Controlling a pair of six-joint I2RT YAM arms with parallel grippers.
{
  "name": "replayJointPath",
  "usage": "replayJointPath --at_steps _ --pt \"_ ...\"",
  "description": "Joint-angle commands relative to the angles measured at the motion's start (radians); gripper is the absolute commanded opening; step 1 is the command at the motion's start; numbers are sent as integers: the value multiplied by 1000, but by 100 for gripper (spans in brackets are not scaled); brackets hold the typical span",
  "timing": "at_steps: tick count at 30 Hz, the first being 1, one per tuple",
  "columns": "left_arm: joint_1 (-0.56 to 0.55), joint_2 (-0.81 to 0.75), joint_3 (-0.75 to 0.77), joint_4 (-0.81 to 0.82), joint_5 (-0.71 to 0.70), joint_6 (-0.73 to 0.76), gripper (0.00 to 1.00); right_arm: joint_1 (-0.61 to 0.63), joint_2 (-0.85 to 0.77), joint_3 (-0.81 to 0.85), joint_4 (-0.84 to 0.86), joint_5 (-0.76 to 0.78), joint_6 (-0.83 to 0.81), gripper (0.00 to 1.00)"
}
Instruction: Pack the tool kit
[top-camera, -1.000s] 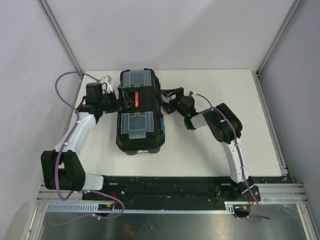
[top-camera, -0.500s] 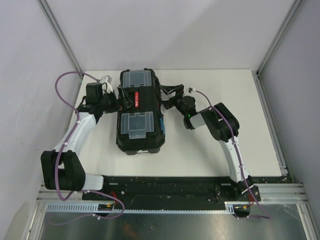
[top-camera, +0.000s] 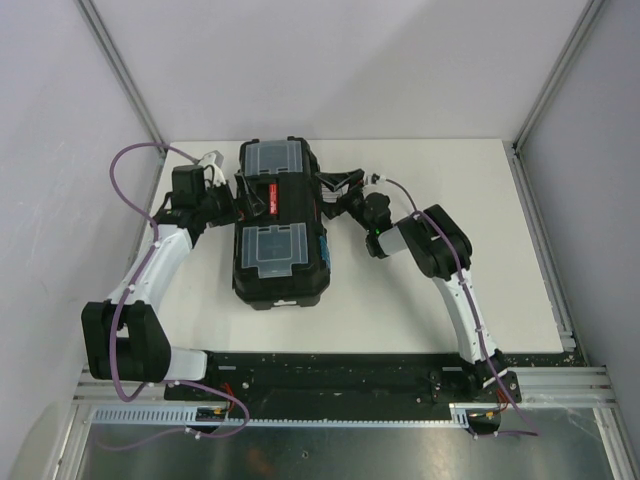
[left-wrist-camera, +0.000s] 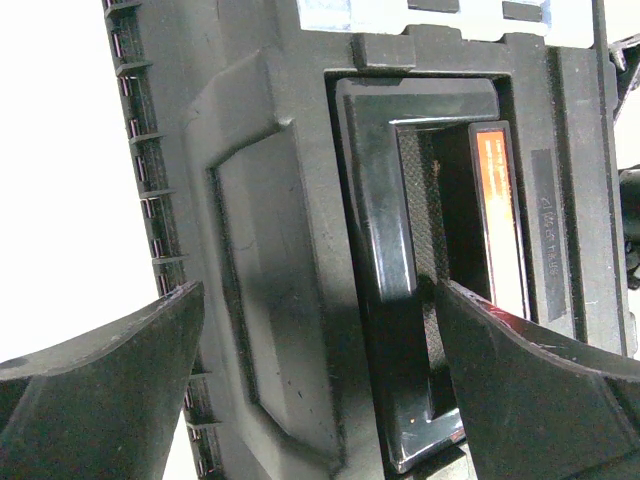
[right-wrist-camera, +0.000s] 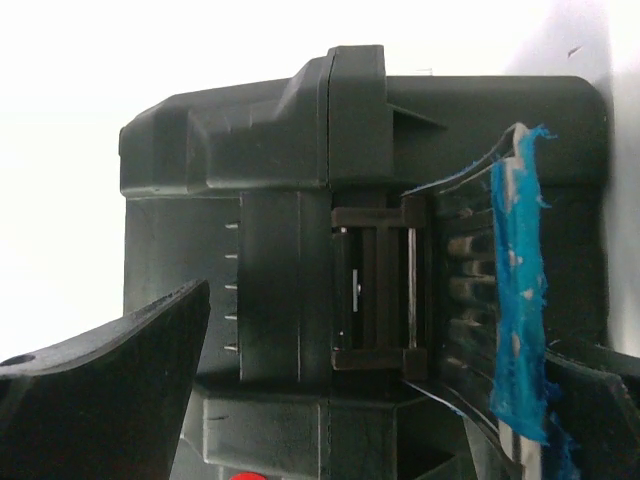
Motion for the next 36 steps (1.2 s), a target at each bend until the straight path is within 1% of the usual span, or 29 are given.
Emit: replayJointPath --at_steps 1,6,11,13,15,17,21,26,29,36 --pt "0 17 -35 -113 -77 61 99 21 32 62 263 -141 38 99" --pt "0 11 -35 -114 -74 60 99 22 41 69 311 -177 34 99" --pt "-1 8 -38 -113 -74 59 99 19 14 96 322 -259 -18 99" --pt "-1 8 -38 -113 -73 59 99 20 5 98 322 -285 -31 97" --pt "-1 7 -39 -114 -73 59 99 16 -2 98 309 -305 -38 90" --pt "-2 7 -40 -114 -71 59 99 13 -13 97 281 -325 -48 81" --pt "-2 4 -42 -112 -71 61 99 9 -56 90 162 -358 -121 62" --pt "-1 1 -45 -114 -73 63 99 9 -145 81 4 -369 -243 46" --pt "-1 0 -47 -114 -77 64 99 8 -203 80 -123 -366 -329 40" --pt "-1 8 -45 -113 -77 67 99 11 -298 82 -392 -351 -495 35"
